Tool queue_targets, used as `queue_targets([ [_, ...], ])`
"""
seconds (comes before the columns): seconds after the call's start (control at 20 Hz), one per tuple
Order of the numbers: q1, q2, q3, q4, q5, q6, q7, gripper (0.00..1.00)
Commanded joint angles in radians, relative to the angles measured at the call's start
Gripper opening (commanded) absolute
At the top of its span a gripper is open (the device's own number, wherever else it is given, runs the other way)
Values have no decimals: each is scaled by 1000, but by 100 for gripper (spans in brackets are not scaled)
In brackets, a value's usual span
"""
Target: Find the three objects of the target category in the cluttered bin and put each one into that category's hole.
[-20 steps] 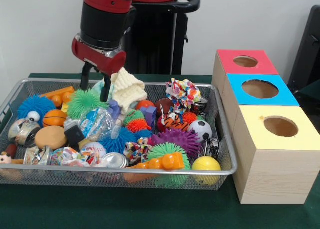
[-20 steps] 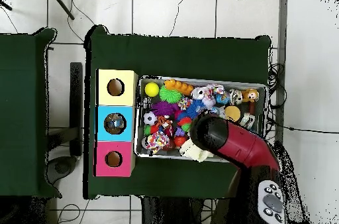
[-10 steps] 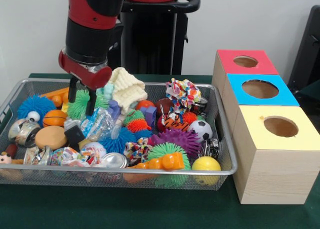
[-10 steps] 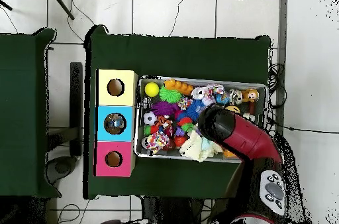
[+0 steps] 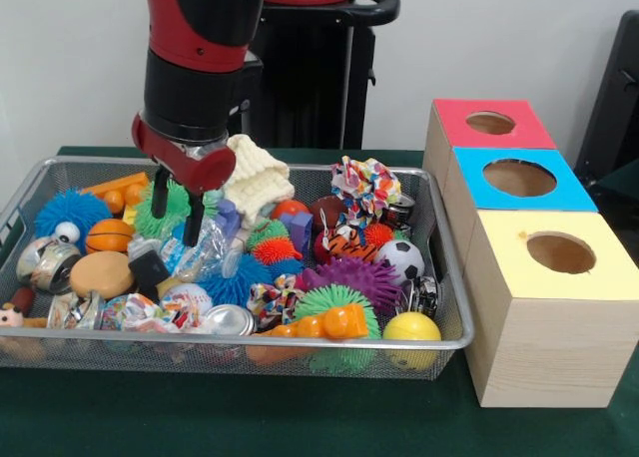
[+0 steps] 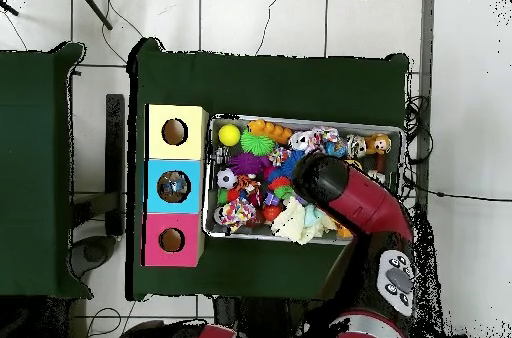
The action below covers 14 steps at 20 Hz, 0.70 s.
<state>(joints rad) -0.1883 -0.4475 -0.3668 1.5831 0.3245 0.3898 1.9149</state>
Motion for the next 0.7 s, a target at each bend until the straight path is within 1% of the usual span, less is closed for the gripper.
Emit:
queue_targets([
  [0.05,11,24,62,-8,109,54,313,100],
  [0.1,19,28,62,-16,118,55,317,100],
  [0.35,12,50,97,-31,144,4,298,100],
  [0.7,12,79,135,-5,173,-72,293,100],
])
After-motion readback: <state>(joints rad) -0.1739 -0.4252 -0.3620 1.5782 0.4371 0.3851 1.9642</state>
